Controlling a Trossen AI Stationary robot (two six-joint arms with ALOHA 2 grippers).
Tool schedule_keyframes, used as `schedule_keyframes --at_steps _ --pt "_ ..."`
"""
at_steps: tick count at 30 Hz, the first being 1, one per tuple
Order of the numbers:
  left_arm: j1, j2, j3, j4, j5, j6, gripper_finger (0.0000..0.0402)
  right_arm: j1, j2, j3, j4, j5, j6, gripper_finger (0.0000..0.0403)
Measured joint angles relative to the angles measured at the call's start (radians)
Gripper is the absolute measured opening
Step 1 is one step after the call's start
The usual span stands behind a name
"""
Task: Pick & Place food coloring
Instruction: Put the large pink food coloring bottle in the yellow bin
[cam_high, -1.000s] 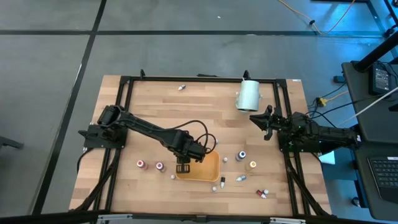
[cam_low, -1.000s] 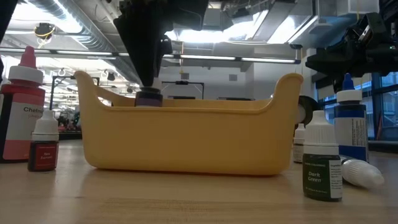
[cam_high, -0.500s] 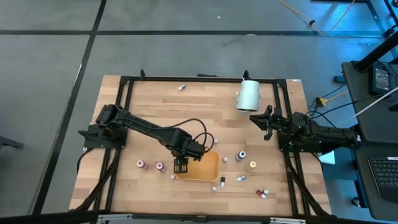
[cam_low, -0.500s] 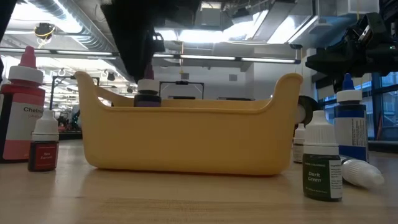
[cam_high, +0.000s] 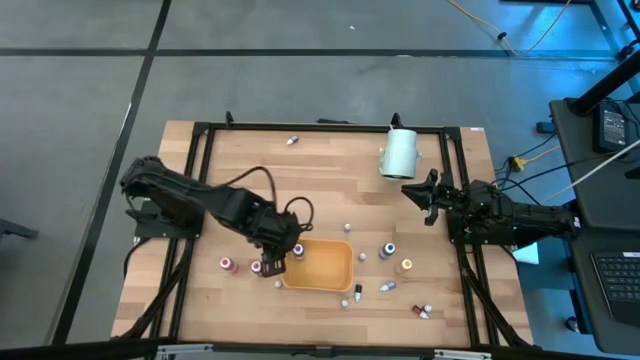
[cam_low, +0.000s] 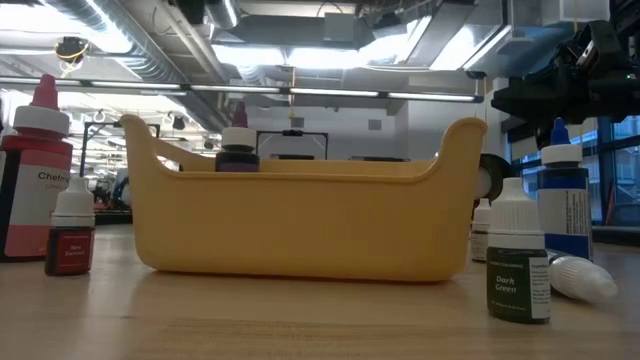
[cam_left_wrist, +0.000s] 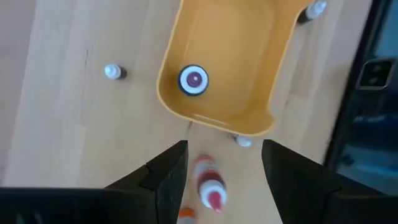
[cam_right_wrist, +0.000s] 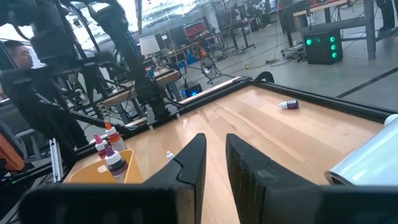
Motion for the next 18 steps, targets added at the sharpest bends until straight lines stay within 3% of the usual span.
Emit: schedule_keyframes --at_steps 6,11,18 --pt "-0.043 -0.013 -0.003 -0.010 -0.002 -0.139 0.0208 0.000 0.000 0.000 -0.001 -0.005 0.000 0.0065" --pt "-0.073 -0.010 -0.072 -0.012 0.055 -0.135 0.0233 0.000 0.000 0.000 -0.001 -0.007 -0.001 0.0065" --pt "-0.109 -0.011 -0.162 0.017 -0.104 -0.101 0.0244 0.000 0.000 0.000 0.000 -0.007 -0.002 0.0065"
